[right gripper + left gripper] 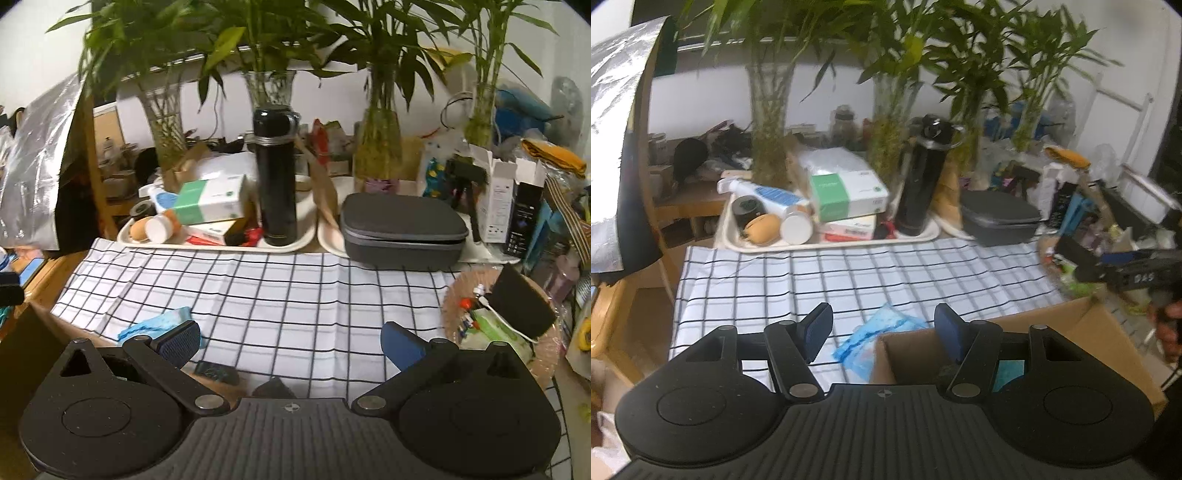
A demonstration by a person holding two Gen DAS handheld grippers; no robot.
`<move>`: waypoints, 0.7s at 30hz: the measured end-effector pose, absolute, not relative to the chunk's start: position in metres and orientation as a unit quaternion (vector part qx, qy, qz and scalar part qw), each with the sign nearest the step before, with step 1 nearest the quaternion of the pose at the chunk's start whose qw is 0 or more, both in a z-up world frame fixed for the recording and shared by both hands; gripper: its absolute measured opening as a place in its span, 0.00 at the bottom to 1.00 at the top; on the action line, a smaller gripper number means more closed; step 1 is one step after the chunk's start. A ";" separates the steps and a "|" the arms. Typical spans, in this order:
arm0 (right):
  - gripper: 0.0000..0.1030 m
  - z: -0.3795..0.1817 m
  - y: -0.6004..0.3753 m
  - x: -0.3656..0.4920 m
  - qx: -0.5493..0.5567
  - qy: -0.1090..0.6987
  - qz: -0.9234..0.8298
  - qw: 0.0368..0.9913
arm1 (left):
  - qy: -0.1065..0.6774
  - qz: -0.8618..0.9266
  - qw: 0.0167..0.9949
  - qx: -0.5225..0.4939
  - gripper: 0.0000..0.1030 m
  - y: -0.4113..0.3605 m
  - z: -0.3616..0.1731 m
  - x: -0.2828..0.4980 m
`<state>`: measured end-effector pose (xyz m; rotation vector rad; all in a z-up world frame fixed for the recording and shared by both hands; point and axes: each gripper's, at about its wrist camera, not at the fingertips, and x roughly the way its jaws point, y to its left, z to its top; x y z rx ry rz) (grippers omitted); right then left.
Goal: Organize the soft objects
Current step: 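Grasp the blue wet-wipes pack with the left tool and lift it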
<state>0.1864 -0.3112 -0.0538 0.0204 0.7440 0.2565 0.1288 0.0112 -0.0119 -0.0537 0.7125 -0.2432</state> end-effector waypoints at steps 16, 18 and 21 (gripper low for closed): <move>1.00 -0.068 -0.318 0.237 0.018 0.384 0.107 0.917 | 0.431 -0.165 0.886 -0.034 0.58 0.014 -0.029 0.198; 1.00 -0.071 -0.314 0.240 0.006 0.385 0.108 0.917 | 0.444 -0.177 0.878 -0.028 0.58 0.012 -0.036 0.211; 1.00 -0.076 -0.311 0.244 -0.007 0.390 0.112 0.914 | 0.450 -0.188 0.873 -0.016 0.58 0.011 -0.044 0.226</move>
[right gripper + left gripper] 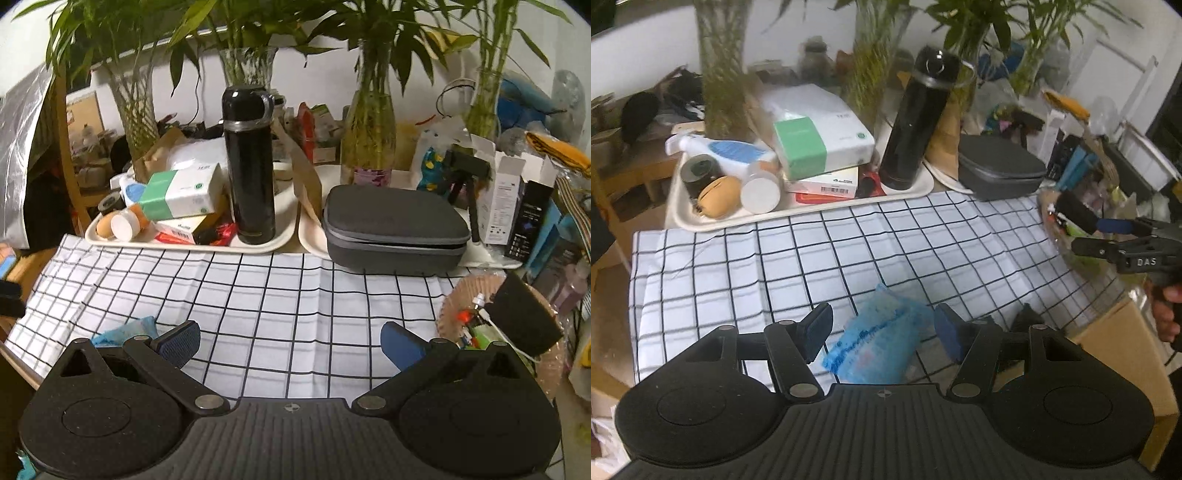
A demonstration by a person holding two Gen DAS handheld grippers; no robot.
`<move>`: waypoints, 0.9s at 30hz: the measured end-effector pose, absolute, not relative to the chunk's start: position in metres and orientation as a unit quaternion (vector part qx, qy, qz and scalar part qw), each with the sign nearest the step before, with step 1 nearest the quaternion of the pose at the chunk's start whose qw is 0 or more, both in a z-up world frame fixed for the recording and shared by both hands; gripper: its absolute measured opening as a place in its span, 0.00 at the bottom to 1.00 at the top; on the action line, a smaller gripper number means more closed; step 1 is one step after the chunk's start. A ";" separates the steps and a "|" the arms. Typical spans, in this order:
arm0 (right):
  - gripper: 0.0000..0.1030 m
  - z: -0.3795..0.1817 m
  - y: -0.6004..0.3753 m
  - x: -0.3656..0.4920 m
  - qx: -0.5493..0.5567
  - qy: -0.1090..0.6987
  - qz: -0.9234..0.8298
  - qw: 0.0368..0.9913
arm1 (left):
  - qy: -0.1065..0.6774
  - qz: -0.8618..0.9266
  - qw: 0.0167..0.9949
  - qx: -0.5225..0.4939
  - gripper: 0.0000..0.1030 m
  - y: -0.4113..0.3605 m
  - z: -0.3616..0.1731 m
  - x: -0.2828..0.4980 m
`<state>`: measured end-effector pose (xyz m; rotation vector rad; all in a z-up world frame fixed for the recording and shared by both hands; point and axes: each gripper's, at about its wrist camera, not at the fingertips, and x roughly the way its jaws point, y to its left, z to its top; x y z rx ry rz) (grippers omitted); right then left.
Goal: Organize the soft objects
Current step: 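Grasp the blue wet-wipes pack with the left tool and lift it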
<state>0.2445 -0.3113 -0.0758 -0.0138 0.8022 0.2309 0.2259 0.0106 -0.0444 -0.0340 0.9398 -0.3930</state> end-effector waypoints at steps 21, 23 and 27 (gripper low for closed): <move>1.00 -0.097 -0.309 0.285 -0.009 0.418 0.118 0.901 | 0.514 -0.284 0.801 0.114 0.71 -0.023 -0.118 0.285; 1.00 -0.098 -0.309 0.287 -0.010 0.419 0.120 0.900 | 0.521 -0.296 0.790 0.125 0.72 -0.027 -0.125 0.286; 1.00 -0.101 -0.309 0.290 -0.010 0.423 0.118 0.898 | 0.535 -0.315 0.770 0.144 0.72 -0.036 -0.138 0.287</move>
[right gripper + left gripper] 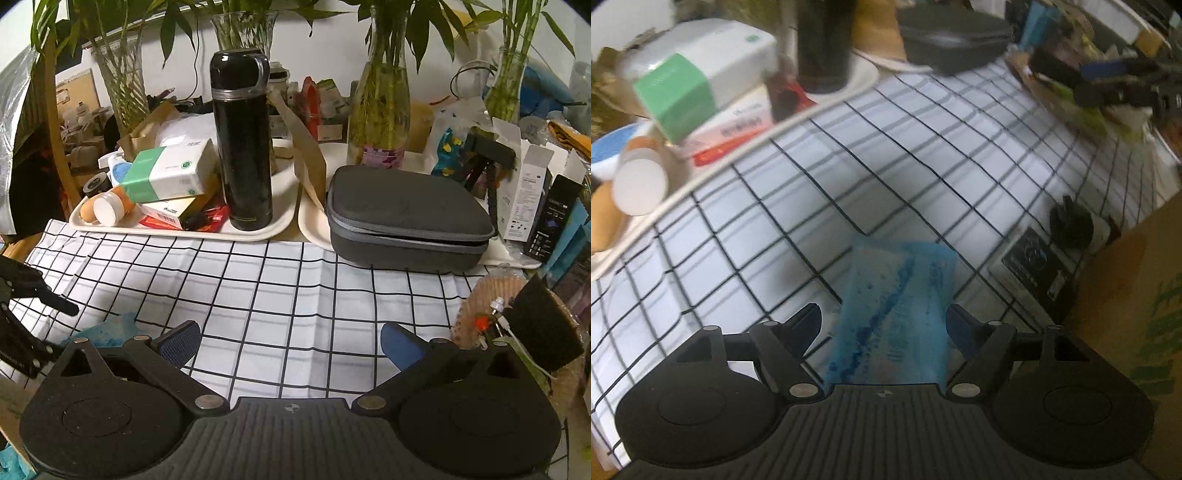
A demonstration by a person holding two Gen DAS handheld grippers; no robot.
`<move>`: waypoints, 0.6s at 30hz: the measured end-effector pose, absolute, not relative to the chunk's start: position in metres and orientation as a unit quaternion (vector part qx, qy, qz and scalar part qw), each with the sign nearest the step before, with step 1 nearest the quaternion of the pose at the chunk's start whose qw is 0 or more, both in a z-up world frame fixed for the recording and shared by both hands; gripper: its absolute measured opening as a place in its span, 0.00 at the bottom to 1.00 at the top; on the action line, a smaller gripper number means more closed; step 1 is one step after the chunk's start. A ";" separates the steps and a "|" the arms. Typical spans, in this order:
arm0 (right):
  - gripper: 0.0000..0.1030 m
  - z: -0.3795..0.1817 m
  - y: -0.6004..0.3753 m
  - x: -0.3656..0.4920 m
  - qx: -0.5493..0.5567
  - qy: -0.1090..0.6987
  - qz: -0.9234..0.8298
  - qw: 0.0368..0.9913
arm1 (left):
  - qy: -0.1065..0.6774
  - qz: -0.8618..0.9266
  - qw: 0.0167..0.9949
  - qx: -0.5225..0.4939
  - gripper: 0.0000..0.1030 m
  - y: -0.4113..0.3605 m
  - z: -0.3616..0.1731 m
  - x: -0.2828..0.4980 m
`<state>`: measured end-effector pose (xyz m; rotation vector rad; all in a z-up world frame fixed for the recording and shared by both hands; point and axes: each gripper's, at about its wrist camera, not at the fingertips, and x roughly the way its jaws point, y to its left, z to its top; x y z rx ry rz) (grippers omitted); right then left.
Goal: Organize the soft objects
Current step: 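Grasp the blue wet-wipes pack with the left tool and lift it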
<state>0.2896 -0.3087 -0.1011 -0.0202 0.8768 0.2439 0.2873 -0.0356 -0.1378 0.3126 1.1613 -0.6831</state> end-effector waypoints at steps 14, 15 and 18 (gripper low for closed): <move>1.00 -0.097 -0.303 0.294 -0.011 0.418 0.128 0.900 | 0.530 -0.311 0.757 0.223 0.80 -0.058 -0.161 0.280; 1.00 -0.098 -0.303 0.294 -0.013 0.420 0.128 0.898 | 0.530 -0.309 0.758 0.221 0.80 -0.056 -0.161 0.281; 1.00 -0.105 -0.300 0.298 -0.024 0.438 0.128 0.890 | 0.529 -0.300 0.762 0.220 0.74 -0.056 -0.160 0.281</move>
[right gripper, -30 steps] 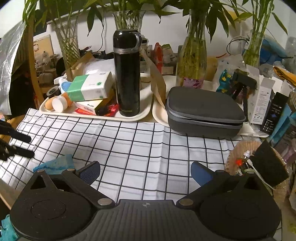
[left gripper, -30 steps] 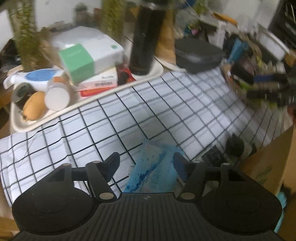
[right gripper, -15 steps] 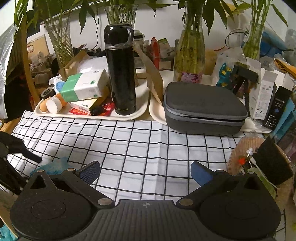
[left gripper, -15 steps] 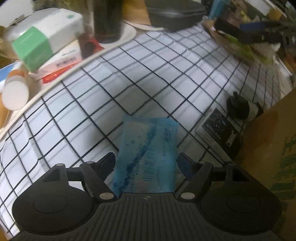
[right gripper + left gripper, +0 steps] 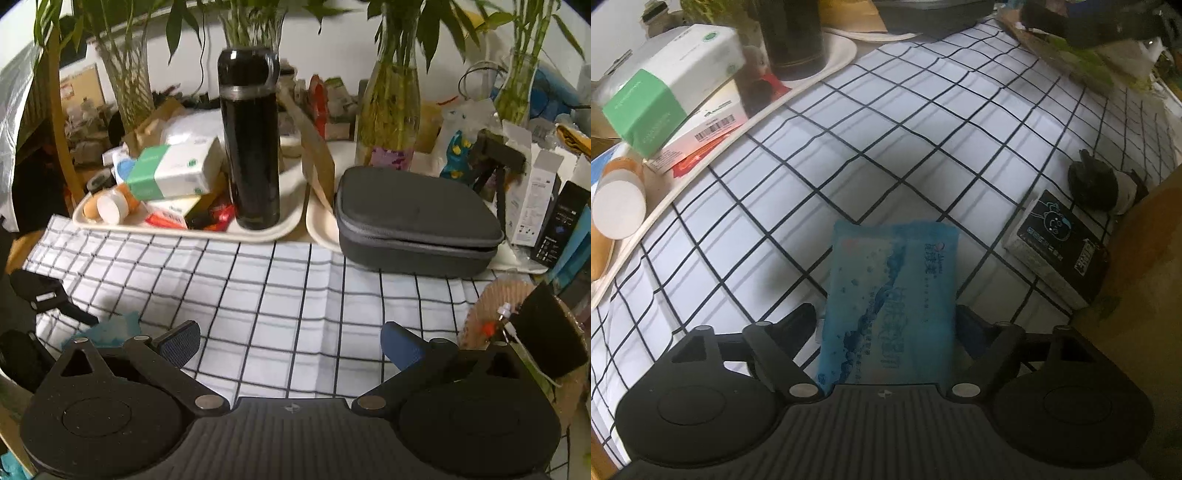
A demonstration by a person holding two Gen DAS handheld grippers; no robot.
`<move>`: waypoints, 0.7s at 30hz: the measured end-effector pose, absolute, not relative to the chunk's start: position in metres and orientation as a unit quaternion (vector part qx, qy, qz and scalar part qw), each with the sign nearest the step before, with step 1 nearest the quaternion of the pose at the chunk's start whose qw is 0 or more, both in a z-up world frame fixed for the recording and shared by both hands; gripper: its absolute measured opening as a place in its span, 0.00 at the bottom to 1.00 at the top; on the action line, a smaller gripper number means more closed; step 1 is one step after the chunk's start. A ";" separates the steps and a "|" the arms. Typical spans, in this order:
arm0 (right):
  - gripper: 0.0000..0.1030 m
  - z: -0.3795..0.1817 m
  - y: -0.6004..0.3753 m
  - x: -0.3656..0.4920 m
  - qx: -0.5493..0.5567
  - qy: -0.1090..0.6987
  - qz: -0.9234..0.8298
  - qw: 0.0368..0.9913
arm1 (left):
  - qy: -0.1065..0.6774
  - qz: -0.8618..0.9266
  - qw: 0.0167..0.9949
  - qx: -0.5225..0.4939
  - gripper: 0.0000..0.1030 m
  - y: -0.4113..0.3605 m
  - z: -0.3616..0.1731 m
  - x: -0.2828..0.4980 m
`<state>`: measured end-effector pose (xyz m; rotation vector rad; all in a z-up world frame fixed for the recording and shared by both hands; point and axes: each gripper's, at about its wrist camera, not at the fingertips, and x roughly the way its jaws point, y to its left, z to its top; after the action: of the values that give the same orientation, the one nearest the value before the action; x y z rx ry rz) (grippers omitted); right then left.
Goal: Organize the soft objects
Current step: 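Grasp the blue wet-wipes pack with the left tool and lift it, then move the right tool toward the black pouch while the left tool holds the blue pack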
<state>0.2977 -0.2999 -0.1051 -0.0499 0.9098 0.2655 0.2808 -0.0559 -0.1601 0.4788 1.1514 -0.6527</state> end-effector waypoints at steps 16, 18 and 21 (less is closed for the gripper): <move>0.99 -0.160 -0.308 0.319 0.035 0.604 0.190 0.773 | 0.517 -0.284 0.778 0.216 0.61 -0.056 -0.153 0.285; 0.99 -0.169 -0.307 0.318 0.031 0.624 0.197 0.756 | 0.509 -0.284 0.785 0.210 0.61 -0.055 -0.150 0.285; 0.91 -0.179 -0.306 0.317 0.026 0.645 0.207 0.735 | 0.499 -0.275 0.798 0.198 0.61 -0.053 -0.142 0.288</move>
<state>0.3168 -0.3058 -0.1794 0.0564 1.4177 0.4539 0.2878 -0.0525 -0.1423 0.4242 1.0708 -0.5906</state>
